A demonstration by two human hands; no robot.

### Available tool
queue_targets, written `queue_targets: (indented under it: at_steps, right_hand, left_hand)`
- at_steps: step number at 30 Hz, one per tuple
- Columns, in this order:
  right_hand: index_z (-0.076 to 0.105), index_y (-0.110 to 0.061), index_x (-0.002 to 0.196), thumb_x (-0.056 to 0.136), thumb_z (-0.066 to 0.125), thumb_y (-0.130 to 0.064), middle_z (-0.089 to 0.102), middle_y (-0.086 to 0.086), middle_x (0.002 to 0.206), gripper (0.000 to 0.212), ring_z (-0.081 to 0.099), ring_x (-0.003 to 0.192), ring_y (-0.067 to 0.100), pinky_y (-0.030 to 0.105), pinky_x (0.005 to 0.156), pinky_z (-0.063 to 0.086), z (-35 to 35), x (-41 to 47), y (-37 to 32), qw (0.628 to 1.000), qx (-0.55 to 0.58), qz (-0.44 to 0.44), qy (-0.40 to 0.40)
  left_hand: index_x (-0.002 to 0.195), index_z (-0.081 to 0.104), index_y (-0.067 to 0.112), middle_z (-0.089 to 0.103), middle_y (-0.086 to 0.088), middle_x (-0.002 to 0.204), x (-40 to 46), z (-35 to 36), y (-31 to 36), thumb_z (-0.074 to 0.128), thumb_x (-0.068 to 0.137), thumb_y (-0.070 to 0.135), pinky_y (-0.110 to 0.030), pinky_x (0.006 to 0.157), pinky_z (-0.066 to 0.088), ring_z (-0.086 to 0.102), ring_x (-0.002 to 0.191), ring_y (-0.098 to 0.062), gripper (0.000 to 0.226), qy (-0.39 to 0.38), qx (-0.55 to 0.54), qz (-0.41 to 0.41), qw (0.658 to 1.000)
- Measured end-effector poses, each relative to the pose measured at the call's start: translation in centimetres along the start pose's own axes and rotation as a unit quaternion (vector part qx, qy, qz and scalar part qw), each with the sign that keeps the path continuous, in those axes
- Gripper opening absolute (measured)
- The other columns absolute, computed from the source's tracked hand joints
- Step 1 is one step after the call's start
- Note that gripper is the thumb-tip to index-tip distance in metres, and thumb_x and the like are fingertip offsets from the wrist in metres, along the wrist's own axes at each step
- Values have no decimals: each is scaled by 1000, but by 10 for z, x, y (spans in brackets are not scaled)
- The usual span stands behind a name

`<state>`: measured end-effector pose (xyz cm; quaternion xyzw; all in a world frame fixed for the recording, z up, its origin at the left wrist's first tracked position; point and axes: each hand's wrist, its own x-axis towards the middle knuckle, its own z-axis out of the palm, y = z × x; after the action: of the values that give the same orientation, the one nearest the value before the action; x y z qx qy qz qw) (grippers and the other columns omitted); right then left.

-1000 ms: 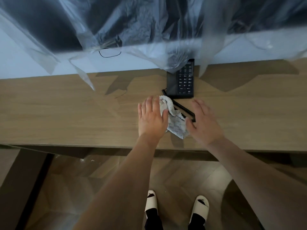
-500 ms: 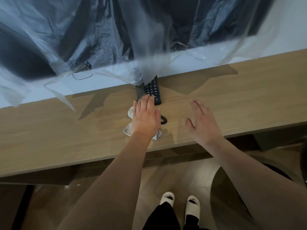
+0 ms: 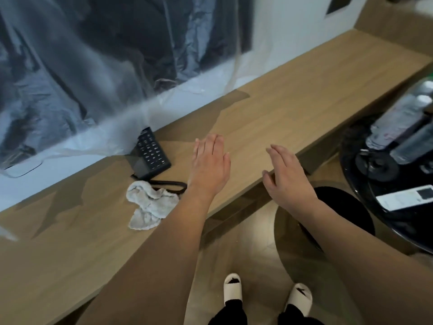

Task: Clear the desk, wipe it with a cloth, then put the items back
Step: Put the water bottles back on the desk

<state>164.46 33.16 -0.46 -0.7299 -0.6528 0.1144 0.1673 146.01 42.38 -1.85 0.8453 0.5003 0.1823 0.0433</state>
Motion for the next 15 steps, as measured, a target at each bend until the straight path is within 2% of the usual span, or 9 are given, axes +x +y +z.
queue_targets:
  at_steps: [7, 10, 15]
  right_hand:
    - [38, -3, 149, 98, 54, -21, 36, 13, 155, 56, 27, 147, 25, 42, 123, 18, -35, -49, 95, 989, 38, 113, 92]
    - [39, -1, 147, 97, 55, -20, 38, 15, 153, 56, 28, 145, 27, 35, 121, 15, -58, -74, 149, 979, 36, 157, 127]
    - [35, -2, 150, 99, 52, -22, 33, 12, 157, 57, 23, 148, 25, 35, 123, 14, -92, -119, 231, 964, 46, 218, 148]
  left_hand:
    - [152, 34, 10, 36, -10, 157, 25, 37, 120, 39, 105, 29, -45, 127, 6, 28, 148, -26, 51, -31, -33, 83, 996]
    - [151, 36, 11, 38, -9, 157, 33, 57, 190, 39, 106, 31, -45, 127, 8, 30, 147, -26, 50, -30, -42, 143, 988]
    - [148, 44, 9, 44, -10, 153, 32, 97, 286, 39, 102, 33, -46, 126, 13, 38, 143, -27, 52, -31, -51, 209, 976]
